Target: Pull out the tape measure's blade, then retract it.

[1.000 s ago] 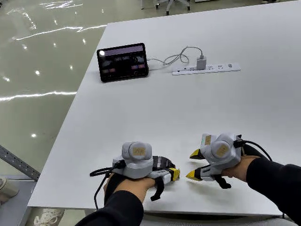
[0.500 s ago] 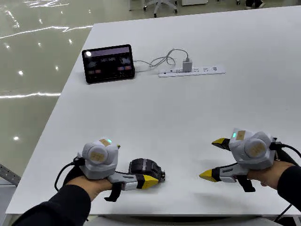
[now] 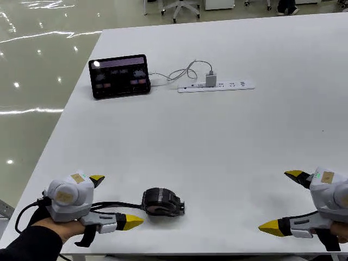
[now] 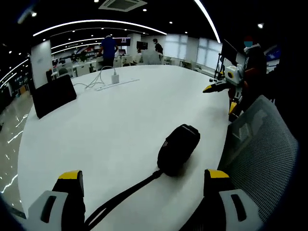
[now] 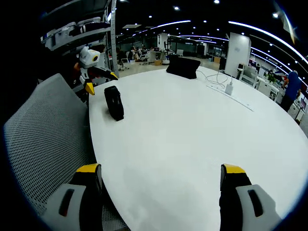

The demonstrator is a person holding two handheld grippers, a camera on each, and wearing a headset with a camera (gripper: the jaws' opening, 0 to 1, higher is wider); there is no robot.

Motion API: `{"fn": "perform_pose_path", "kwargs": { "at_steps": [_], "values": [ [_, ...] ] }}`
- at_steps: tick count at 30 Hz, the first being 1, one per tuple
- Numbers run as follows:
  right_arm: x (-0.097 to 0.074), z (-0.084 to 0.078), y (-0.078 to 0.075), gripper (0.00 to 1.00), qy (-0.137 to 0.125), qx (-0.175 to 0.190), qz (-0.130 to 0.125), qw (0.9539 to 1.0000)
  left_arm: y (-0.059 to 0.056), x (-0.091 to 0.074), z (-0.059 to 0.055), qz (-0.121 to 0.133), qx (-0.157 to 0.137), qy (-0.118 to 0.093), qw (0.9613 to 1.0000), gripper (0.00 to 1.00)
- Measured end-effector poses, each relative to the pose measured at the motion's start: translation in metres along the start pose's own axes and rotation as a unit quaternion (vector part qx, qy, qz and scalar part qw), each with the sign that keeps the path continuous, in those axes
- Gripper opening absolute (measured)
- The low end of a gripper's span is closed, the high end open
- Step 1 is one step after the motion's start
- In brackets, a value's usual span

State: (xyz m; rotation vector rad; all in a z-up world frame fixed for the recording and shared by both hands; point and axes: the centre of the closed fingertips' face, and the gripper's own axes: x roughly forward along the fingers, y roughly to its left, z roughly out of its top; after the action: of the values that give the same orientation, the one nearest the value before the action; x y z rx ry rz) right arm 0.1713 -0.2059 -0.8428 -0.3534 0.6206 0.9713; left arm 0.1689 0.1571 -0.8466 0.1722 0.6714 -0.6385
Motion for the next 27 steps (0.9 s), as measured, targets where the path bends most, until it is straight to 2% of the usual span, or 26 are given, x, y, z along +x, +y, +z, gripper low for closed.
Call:
{"fn": "perform_pose_path", "kwargs": {
  "at_steps": [1, 3, 6, 9, 10, 13, 14, 15, 16, 17, 22, 25, 27],
  "values": [
    [-0.003, -0.004, -0.003, 1.0, 0.001, 0.003, -0.001, 1.0, 0.002, -0.003, 0.0, 0.005, 0.001, -0.003, 1.0, 1.0],
    [-0.012, -0.015, -0.007, 1.0, 0.012, 0.016, -0.01, 0.9998, 0.004, -0.009, -0.002, 0.004, -0.018, -0.006, 0.9998, 1.0],
    [-0.026, -0.02, -0.012, 1.0, 0.004, 0.023, -0.02, 0.9995, 0.008, -0.017, -0.007, 0.007, -0.02, -0.004, 0.9998, 1.0],
    [-0.038, -0.025, -0.018, 1.0, 0.001, 0.035, -0.031, 0.9989, 0.006, -0.023, -0.008, 0.004, -0.027, 0.002, 0.9996, 1.0],
    [-0.043, -0.029, -0.02, 1.0, 0.003, 0.037, -0.037, 0.9986, 0.005, -0.025, -0.006, 0.004, -0.026, -0.003, 0.9997, 1.0],
    [-0.051, -0.033, -0.021, 1.0, 0.004, 0.038, -0.046, 0.9982, 0.004, -0.028, -0.004, 0.004, -0.032, 0.002, 0.9995, 1.0],
    [-0.053, -0.035, -0.02, 1.0, 0.005, 0.042, -0.048, 0.998, 0.007, -0.028, 0.001, 0.012, -0.025, -0.006, 0.9996, 1.0],
    [-0.054, -0.036, -0.02, 1.0, 0.006, 0.044, -0.048, 0.9979, 0.007, -0.029, 0.001, 0.014, -0.023, -0.005, 0.9996, 1.0],
    [-0.055, -0.037, -0.019, 1.0, 0.006, 0.047, -0.051, 0.9976, 0.003, -0.029, 0.002, 0.0, -0.031, -0.002, 0.9995, 1.0],
    [-0.057, -0.038, -0.019, 1.0, 0.005, 0.051, -0.052, 0.9973, 0.003, -0.029, 0.005, -0.002, -0.032, -0.007, 0.9995, 1.0],
    [-0.057, -0.04, -0.017, 1.0, 0.007, 0.054, -0.052, 0.9971, 0.01, -0.028, 0.003, 0.008, -0.03, 0.002, 0.9995, 1.0],
    [-0.057, -0.04, -0.016, 1.0, 0.005, 0.059, -0.048, 0.9971, 0.004, -0.029, -0.001, -0.006, -0.035, 0.017, 0.9992, 1.0],
    [-0.056, -0.039, -0.017, 1.0, 0.005, 0.055, -0.049, 0.9973, 0.001, -0.03, -0.001, -0.011, -0.031, 0.017, 0.9993, 1.0]
  ]
}}
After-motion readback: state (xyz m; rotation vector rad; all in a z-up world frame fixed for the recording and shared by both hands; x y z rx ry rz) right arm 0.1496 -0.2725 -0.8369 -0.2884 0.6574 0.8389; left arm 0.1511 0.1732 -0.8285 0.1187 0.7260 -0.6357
